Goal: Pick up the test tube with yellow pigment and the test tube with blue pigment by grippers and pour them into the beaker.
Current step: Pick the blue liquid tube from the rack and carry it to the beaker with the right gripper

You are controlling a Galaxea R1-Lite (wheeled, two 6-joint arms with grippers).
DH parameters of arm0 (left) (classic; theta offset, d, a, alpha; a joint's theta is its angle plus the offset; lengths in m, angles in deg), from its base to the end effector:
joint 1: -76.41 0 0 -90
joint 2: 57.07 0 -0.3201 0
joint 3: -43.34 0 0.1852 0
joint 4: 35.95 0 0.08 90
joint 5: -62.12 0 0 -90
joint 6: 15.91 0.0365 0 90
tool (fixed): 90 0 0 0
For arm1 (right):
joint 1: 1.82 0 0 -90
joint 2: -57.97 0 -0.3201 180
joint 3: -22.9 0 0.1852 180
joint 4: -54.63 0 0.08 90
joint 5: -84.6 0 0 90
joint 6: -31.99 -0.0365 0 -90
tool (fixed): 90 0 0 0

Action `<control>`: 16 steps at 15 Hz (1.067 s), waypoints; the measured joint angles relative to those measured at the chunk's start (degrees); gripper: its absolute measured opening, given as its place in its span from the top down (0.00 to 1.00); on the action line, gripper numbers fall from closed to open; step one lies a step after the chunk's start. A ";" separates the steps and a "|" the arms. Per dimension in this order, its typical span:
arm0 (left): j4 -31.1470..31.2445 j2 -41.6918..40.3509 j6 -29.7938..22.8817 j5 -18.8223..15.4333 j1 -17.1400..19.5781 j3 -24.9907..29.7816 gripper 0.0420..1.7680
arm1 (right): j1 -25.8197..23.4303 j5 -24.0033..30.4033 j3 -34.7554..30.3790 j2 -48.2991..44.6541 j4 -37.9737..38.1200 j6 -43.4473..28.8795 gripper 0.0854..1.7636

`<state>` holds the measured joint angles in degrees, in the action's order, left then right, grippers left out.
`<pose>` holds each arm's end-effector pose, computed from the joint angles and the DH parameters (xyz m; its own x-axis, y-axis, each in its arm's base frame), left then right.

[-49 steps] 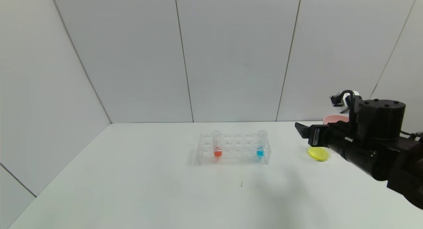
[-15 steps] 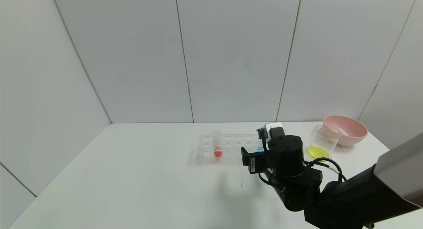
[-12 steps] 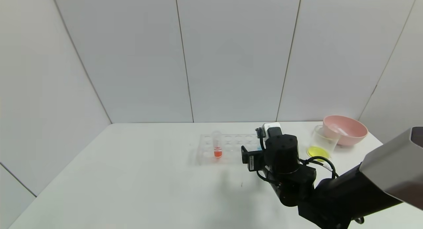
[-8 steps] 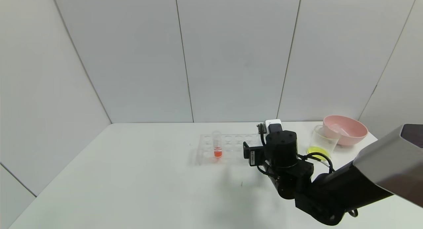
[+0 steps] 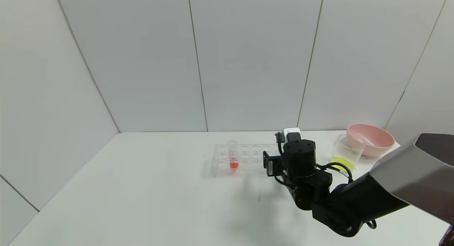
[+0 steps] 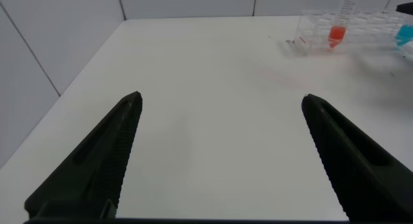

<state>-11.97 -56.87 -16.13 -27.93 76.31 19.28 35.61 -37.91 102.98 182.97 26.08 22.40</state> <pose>-0.0342 0.0000 0.0758 1.0000 -0.0026 -0.0021 0.0026 1.0000 -0.0038 0.3463 0.2403 0.1002 0.9692 0.0650 -0.2377 -0.0643 0.9979 0.0105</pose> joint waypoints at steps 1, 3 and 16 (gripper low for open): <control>0.00 0.00 -0.02 0.05 0.00 0.00 0.00 | -0.11 0.06 0.12 0.18 -0.68 0.00 0.26; 0.00 0.00 -0.02 0.05 0.00 0.00 0.00 | -0.17 0.09 0.20 0.29 -1.10 0.02 0.43; 0.00 0.00 0.00 0.02 0.00 0.00 0.00 | -0.02 0.13 -0.51 -3.01 -2.72 3.91 0.76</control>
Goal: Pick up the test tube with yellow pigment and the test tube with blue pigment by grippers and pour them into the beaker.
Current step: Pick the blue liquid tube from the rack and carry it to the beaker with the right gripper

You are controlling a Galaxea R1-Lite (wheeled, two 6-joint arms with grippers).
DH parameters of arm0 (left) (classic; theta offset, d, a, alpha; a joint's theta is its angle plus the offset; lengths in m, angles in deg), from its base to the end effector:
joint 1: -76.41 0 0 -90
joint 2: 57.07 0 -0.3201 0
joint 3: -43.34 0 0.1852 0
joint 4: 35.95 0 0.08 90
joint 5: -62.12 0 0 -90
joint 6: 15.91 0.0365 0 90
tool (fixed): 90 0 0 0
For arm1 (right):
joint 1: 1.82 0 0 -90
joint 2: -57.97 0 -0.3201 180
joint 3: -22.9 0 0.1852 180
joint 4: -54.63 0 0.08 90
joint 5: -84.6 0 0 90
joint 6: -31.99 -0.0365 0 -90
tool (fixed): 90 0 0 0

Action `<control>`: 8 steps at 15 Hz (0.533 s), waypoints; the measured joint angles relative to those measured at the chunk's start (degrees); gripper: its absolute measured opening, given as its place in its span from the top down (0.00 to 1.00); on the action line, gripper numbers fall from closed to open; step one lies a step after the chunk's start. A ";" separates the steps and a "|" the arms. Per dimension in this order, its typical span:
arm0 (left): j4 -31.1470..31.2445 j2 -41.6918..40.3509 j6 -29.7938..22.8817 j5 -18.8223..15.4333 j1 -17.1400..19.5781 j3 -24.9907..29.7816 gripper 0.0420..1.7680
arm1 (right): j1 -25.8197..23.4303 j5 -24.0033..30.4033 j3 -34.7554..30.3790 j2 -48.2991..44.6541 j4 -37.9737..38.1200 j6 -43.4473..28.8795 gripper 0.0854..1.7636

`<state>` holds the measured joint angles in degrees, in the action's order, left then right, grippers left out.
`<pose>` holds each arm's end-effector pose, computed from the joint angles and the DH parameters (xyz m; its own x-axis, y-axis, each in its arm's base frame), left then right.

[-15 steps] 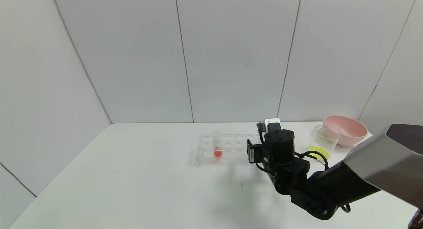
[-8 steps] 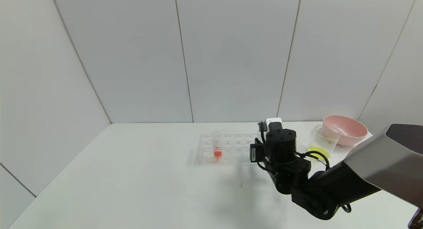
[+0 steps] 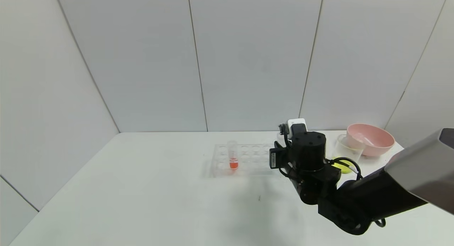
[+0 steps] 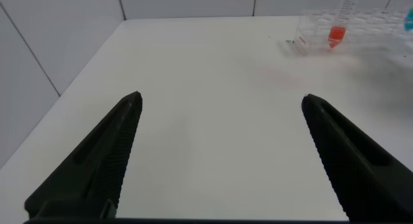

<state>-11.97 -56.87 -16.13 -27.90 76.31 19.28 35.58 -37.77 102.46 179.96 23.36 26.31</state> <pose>-0.0342 0.0000 0.0758 1.0000 -0.0021 -0.0021 0.0021 1.0000 -0.0038 0.3416 0.2365 0.1251 0.9835 0.0780 -0.1635 -0.0800 0.9968 -0.0060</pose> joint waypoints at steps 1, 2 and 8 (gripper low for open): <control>0.00 0.00 -0.02 0.00 0.00 0.00 0.00 | 0.05 0.09 0.02 -1.18 -0.02 1.01 0.76; 0.02 0.00 -0.02 0.02 0.00 0.00 0.00 | 0.06 0.13 0.07 -2.40 -0.05 1.89 0.76; 0.00 0.00 -0.02 0.00 0.00 0.00 0.00 | 0.85 0.00 -1.16 -6.52 -0.05 3.06 0.76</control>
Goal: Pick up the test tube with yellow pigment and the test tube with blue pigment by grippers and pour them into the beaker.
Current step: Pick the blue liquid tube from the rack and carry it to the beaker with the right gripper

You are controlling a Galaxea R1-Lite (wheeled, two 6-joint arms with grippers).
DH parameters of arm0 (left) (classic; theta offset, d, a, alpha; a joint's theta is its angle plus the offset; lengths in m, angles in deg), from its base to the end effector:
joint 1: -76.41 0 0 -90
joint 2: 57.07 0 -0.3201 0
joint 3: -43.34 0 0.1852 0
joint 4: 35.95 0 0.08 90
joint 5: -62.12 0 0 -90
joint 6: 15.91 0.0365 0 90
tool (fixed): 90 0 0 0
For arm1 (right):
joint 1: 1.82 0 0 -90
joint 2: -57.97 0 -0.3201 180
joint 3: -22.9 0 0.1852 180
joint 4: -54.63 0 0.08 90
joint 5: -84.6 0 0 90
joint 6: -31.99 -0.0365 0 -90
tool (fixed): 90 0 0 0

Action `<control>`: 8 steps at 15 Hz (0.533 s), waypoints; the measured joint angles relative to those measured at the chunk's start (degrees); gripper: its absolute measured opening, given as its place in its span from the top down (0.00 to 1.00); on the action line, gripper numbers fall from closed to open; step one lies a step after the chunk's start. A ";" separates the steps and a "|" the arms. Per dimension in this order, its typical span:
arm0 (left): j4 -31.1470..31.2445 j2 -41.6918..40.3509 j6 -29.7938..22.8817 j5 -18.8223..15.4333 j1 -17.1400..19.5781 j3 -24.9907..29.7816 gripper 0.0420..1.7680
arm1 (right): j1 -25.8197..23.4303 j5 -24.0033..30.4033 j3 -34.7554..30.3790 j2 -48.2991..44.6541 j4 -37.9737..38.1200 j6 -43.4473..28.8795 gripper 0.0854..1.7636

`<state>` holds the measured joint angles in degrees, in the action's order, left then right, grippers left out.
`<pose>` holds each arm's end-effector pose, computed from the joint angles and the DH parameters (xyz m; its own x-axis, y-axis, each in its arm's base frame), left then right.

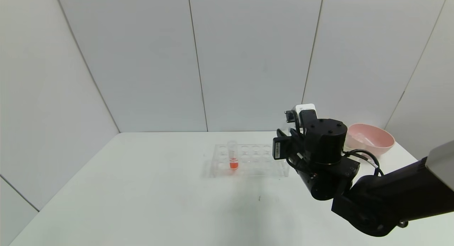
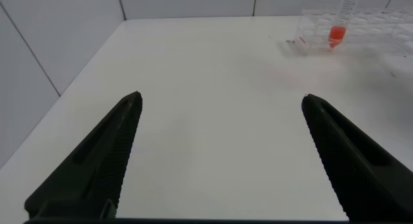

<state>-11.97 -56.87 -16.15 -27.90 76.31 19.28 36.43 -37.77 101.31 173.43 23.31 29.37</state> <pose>-0.0342 0.0000 0.0758 1.0000 -0.0021 -0.0021 0.0021 1.0000 -0.0042 0.3228 0.2296 0.1664 0.9914 0.0998 -0.0843 -0.1009 0.9949 -0.0079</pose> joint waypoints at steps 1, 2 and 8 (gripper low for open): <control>0.00 0.00 0.02 0.02 0.00 0.00 0.00 | 0.00 0.04 -0.15 -0.39 0.20 0.00 0.76; 0.00 0.00 0.00 0.02 0.00 0.00 0.00 | -0.22 0.61 -0.37 -0.95 0.61 0.13 0.76; 0.00 0.00 0.00 0.00 0.00 0.00 0.00 | -11.22 29.49 -7.69 -13.00 10.95 1.61 0.76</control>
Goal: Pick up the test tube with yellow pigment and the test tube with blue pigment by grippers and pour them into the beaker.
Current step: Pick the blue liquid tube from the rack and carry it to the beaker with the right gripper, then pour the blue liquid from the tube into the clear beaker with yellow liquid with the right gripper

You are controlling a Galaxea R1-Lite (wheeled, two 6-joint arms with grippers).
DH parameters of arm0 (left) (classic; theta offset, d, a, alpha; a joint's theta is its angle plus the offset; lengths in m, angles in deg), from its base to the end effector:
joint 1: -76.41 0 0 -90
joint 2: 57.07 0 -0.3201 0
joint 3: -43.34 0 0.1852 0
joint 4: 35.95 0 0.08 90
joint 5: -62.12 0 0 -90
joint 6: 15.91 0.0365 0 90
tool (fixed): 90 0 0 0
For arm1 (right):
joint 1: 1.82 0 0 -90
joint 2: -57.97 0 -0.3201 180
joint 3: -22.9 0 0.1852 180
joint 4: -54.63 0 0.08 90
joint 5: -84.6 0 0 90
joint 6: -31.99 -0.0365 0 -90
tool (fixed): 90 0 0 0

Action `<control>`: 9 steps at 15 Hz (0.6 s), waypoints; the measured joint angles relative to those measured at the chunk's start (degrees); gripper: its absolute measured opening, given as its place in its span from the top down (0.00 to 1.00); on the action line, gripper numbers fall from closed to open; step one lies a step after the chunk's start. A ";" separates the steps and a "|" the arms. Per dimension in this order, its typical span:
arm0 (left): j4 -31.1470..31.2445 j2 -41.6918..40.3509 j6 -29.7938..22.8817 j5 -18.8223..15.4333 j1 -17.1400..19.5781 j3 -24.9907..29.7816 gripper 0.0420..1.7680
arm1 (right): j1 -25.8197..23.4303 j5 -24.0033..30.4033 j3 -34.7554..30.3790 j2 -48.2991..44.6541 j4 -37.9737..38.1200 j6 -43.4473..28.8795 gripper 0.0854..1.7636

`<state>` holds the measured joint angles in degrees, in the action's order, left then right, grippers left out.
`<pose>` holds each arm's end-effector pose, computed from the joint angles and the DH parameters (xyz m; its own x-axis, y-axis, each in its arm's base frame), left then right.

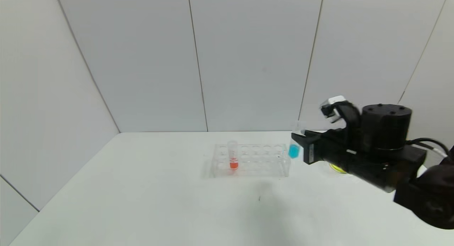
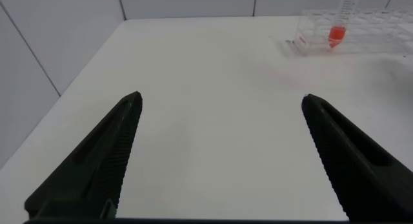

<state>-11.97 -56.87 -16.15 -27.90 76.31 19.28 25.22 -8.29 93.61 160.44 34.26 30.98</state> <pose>-0.0342 0.0000 0.0758 1.0000 -0.0021 -0.0021 0.0021 1.0000 -0.0042 0.3043 0.1533 0.1921 0.8950 0.4002 -0.1972 -0.4068 0.9135 0.0073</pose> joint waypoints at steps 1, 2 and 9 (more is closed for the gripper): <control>0.00 0.00 0.00 0.02 0.00 0.00 0.00 | -4.67 7.70 -1.33 -2.86 2.94 1.41 0.76; 0.00 0.00 0.00 0.00 0.00 0.00 0.00 | -10.37 15.82 -2.23 -5.68 6.22 3.50 0.76; 0.00 0.00 0.02 0.00 0.00 0.00 0.00 | -42.33 45.28 7.66 -11.91 37.50 30.24 0.76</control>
<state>-11.97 -56.87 -16.13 -27.90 76.31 19.28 -17.11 36.99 101.27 148.53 71.76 61.23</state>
